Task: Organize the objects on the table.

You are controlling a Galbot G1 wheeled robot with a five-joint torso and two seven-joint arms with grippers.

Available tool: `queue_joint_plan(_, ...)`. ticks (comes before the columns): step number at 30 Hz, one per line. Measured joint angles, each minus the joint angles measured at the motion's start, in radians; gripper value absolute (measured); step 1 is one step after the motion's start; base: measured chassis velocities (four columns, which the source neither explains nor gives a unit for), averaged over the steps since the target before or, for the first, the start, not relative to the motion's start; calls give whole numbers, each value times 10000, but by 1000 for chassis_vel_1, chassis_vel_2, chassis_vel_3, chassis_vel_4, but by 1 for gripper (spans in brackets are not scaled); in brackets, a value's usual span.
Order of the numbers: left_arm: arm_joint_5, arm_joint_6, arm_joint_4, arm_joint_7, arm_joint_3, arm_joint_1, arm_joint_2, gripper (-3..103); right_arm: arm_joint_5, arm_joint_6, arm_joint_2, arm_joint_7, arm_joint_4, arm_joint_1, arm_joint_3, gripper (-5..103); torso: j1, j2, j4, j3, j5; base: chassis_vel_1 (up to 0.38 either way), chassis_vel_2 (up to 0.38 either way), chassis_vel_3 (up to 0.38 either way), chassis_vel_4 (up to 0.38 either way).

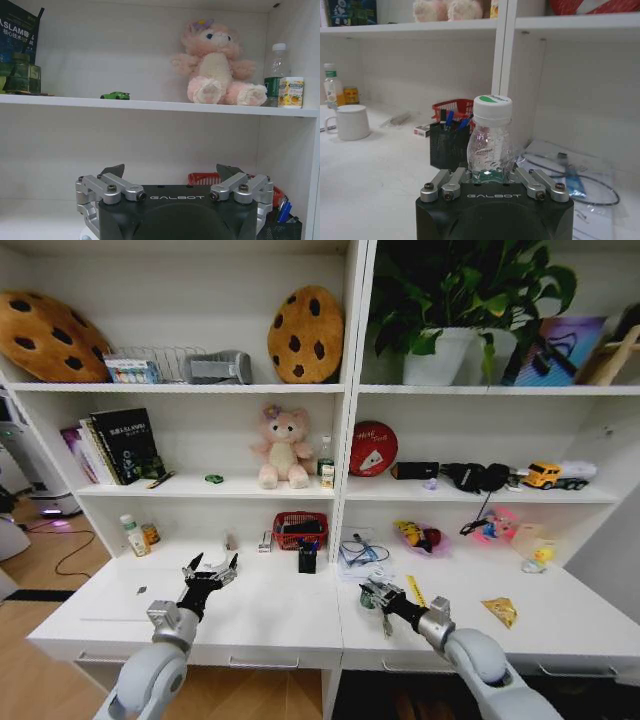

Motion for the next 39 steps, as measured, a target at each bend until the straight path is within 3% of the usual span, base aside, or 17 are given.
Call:
queue_joint_plan(2, 0, 0, 1, 0, 0, 0, 0, 100, 571, -808, -265, 1101, 1437, -583, 203, 26, 0, 0, 0, -1, -5, 0, 0, 0, 0)
queue_joint_plan(3, 0, 0, 1, 0, 0, 0, 0, 100, 571, -808, -265, 1101, 1437, -583, 203, 26, 0, 0, 0, -1, -5, 0, 0, 0, 0)
queue_joint_plan(5, 0, 0, 0, 0, 0, 0, 0, 100, 1485, -1759, -552, 2527, 2624, -1239, 190, 25, 0, 1, 0, 0, -1, 0, 0, 0, 0)
queue_joint_plan(6, 0, 0, 1, -1, 0, 0, 0, 100, 2189, -2277, -709, 3458, 3163, -1542, 139, 25, -1, 1, -2, 0, -5, 0, 0, 0, 0)
queue_joint_plan(7, 0, 0, 1, 3, 1, 0, 0, 100, 4152, -3543, -1018, 5511, 4301, -2004, 41, 25, -2, 1, -5, -2, -4, 0, 0, 0, 0)
queue_joint_plan(8, 0, 0, 1, 3, 1, 0, 0, 100, 4152, -3543, -1018, 5511, 4301, -2004, 41, 25, -2, 1, -5, -2, -4, 0, 0, 0, 0)
queue_joint_plan(9, 0, 0, 0, 3, 0, 0, 0, 100, 5131, -4041, -1170, 6463, 4787, -2136, 0, 25, -2, 2, -5, -1, -4, 0, 0, 0, 0)
queue_joint_plan(10, 0, 0, 0, 3, 0, 0, 0, 100, 5131, -4041, -1170, 6463, 4787, -2136, 0, 25, -2, 2, -5, -1, -4, 0, 0, 0, 0)
queue_joint_plan(11, 0, 0, 0, 3, 0, 0, 0, 100, 6445, -4420, -1413, 7768, 5199, -2247, -8, 25, -3, 3, -3, -2, -6, 0, 0, 0, 0)
queue_joint_plan(12, 0, 0, 1, 1, -1, 0, 0, 100, 8652, -4645, -1874, 10047, 5405, -2291, -1, 25, -2, 3, -2, -2, -2, 0, 0, 0, 0)
queue_joint_plan(13, 0, 0, 0, 3, 0, 0, 0, 100, 10111, -4681, -2134, 11584, 5437, -2139, -52, 25, -2, 3, 0, -1, -3, 0, 0, 0, 0)
queue_joint_plan(14, 0, 0, 0, 3, 0, 0, 0, 100, 10111, -4681, -2134, 11584, 5437, -2139, -52, 25, -2, 3, 0, -1, -3, 0, 0, 0, 0)
queue_joint_plan(16, 0, 0, 0, 2, 0, 0, 0, 100, 12680, -4520, -2365, 13959, 5439, -1804, -335, 25, -1, 2, 2, -1, -2, 0, 0, 0, 0)
queue_joint_plan(19, 0, 0, 0, 2, 0, 0, 0, 100, 14417, -3804, -2161, 15584, 5401, -1905, -754, 25, -1, 2, 1, 0, -2, 0, 0, 0, 0)
queue_joint_plan(27, 0, 0, 0, 2, 0, 0, 0, 100, 14763, -2758, -1153, 16897, 5342, -2697, -1525, 25, -2, 1, -1, -1, -3, 0, 0, 0, 0)
queue_joint_plan(32, 0, 0, 0, 2, 0, 0, 0, 100, 14336, -2591, -774, 16885, 4974, -3232, -1575, 25, -2, 2, -2, -1, -7, 0, 0, 0, 0)
queue_joint_plan(39, 0, 0, 1, -2, 0, 0, 0, 100, 12829, -2025, -346, 16223, 2374, -3418, -1756, 25, -1, 0, 0, 0, -2, 0, 0, 0, 0)
